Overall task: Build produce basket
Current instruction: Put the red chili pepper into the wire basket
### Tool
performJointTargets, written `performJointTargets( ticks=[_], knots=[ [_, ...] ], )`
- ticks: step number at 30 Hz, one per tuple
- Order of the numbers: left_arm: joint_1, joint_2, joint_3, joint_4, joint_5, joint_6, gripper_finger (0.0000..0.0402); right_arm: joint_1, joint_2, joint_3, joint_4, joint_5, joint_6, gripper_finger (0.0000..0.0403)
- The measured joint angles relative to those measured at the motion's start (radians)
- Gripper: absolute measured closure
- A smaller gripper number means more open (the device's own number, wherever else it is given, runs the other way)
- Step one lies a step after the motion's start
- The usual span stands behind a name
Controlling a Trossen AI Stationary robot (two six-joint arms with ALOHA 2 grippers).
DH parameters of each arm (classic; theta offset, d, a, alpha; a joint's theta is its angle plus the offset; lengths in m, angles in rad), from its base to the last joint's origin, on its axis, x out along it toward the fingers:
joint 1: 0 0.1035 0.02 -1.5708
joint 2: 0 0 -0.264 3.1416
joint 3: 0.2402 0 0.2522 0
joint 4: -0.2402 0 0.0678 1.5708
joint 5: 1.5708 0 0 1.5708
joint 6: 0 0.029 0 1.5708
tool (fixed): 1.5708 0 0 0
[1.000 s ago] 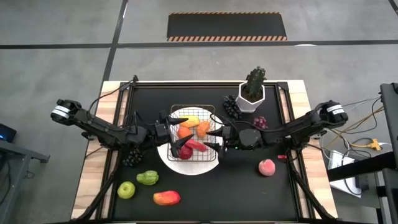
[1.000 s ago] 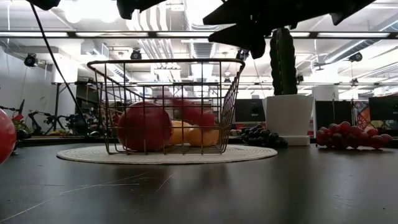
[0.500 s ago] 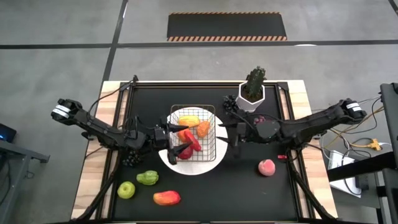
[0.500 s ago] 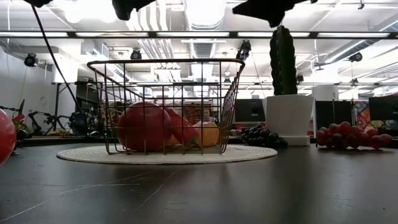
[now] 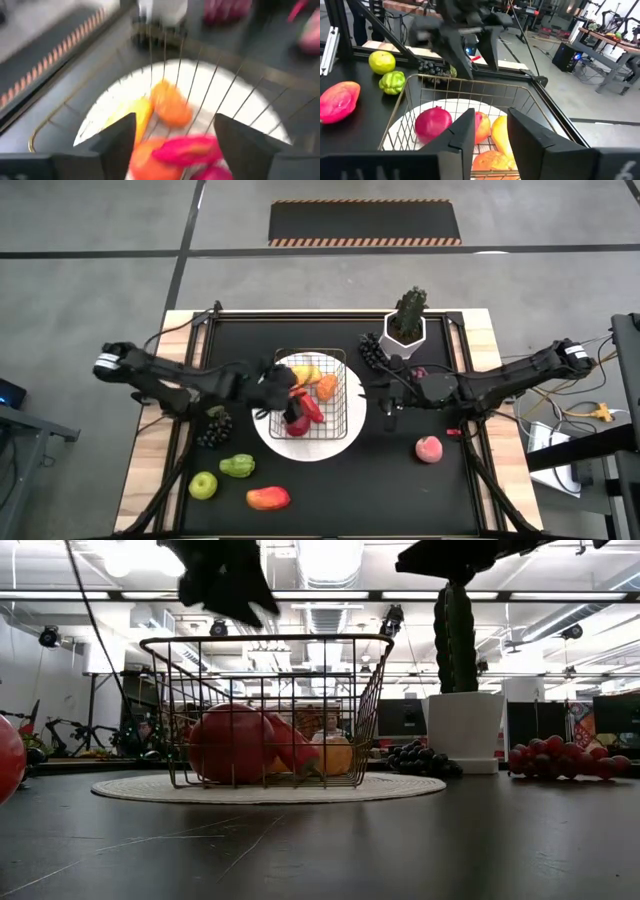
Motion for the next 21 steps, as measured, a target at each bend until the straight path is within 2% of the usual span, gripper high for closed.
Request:
performJointTargets(
  ticks=[3, 5, 8, 13, 16, 21],
  knots=[
    [0.069, 0.076, 0.095, -0.213, 0.146, 0.051, 0.0205, 0.000, 0.010, -0.001, 0.001, 0.000, 0.000, 0.0320],
    [0.101, 0.118, 0.131, -0.268, 0.206, 0.113, 0.0243, 0.000, 0.010, -0.005, -0.004, 0.000, 0.001, 0.0328],
    [0.140, 0.172, 0.154, -0.328, 0.234, 0.166, 0.0299, 0.000, 0.011, -0.011, 0.000, 0.000, 0.012, 0.0338],
    [0.175, 0.199, 0.146, -0.317, 0.265, 0.208, 0.0376, 0.000, 0.005, -0.027, -0.004, 0.000, 0.014, 0.0344],
    [0.179, 0.215, 0.141, -0.319, 0.270, 0.210, 0.0397, 0.000, 0.005, -0.033, -0.004, 0.000, 0.013, 0.0343],
    [0.178, 0.236, 0.137, -0.273, 0.288, 0.208, 0.0394, 0.000, 0.005, -0.035, -0.003, 0.000, 0.013, 0.0343]
  ],
)
